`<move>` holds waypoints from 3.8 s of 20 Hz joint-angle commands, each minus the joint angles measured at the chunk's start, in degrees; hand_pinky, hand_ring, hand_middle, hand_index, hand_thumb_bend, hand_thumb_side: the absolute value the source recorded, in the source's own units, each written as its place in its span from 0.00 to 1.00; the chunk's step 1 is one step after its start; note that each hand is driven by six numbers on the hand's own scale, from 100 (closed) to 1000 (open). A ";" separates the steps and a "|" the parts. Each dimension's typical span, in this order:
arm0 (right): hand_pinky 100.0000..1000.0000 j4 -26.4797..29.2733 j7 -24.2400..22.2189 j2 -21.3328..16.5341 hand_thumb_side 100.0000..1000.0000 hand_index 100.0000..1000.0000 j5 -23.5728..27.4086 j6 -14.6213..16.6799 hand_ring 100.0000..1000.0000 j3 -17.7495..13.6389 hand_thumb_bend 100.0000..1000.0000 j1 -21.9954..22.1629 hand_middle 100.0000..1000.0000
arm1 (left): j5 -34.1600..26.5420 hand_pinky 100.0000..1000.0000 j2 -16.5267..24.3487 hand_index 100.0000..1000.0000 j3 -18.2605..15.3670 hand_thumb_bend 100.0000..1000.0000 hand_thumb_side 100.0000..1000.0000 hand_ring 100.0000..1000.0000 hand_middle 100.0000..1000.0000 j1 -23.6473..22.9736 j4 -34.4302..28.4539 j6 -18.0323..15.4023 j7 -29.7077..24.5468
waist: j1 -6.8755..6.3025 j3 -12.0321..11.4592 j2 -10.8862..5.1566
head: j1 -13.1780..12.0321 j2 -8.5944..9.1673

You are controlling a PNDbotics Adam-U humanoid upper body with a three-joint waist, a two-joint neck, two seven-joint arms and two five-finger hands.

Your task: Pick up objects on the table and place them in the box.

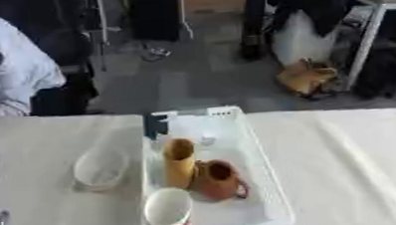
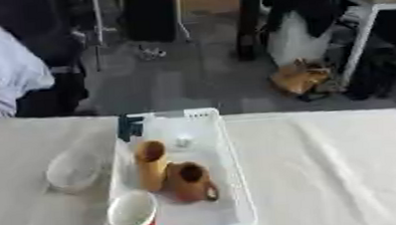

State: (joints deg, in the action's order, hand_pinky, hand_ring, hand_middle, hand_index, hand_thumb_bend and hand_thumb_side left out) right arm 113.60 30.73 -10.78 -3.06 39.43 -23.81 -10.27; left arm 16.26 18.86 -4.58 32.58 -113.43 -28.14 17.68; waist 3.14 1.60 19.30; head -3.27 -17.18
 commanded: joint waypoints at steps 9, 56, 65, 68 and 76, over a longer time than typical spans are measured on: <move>0.73 0.99 2.51 -0.93 1.00 0.74 -0.17 2.88 0.81 0.23 0.00 -0.24 0.69 | -0.22 0.83 0.41 0.88 0.14 0.19 1.00 0.81 0.73 0.96 -1.16 0.12 -0.51 | 0.12 -0.30 -1.11 | 0.01 0.89; 0.73 0.99 3.42 -5.46 1.00 0.70 -1.70 -5.49 0.81 -0.57 0.00 0.22 0.67 | 22.41 1.00 24.47 1.00 11.86 0.74 1.00 1.00 1.00 23.34 53.75 24.46 -53.69 | -9.50 0.35 -6.97 | -4.98 -4.69; 0.72 0.99 3.38 -5.43 1.00 0.69 -1.65 -5.78 0.80 -0.42 0.00 0.20 0.67 | 7.53 1.00 22.92 1.00 12.37 0.57 0.89 1.00 1.00 23.19 61.29 22.10 -50.29 | -9.56 0.40 -6.90 | -4.82 -5.17; 0.72 0.99 3.24 -5.40 1.00 0.68 -1.53 -5.89 0.80 -0.29 0.00 0.11 0.66 | 4.16 1.00 22.98 1.00 12.75 0.52 0.93 1.00 1.00 22.58 62.25 20.40 -49.16 | -9.54 0.39 -6.79 | -4.51 -4.99; 0.72 0.99 2.81 -5.23 1.00 0.66 -1.18 -5.89 0.79 -0.01 0.00 -0.01 0.65 | 4.57 1.00 22.41 1.00 14.61 0.47 0.96 1.00 1.00 21.32 64.09 17.11 -43.29 | -9.47 0.44 -6.49 | -4.29 -4.83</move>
State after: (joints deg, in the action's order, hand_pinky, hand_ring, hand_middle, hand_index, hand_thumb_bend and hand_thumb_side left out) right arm 113.60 33.36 -14.79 -4.43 33.04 -23.84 -9.79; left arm 20.82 39.97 9.98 53.22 -49.23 -10.61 -26.42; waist -6.68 2.07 13.56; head -7.60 -21.76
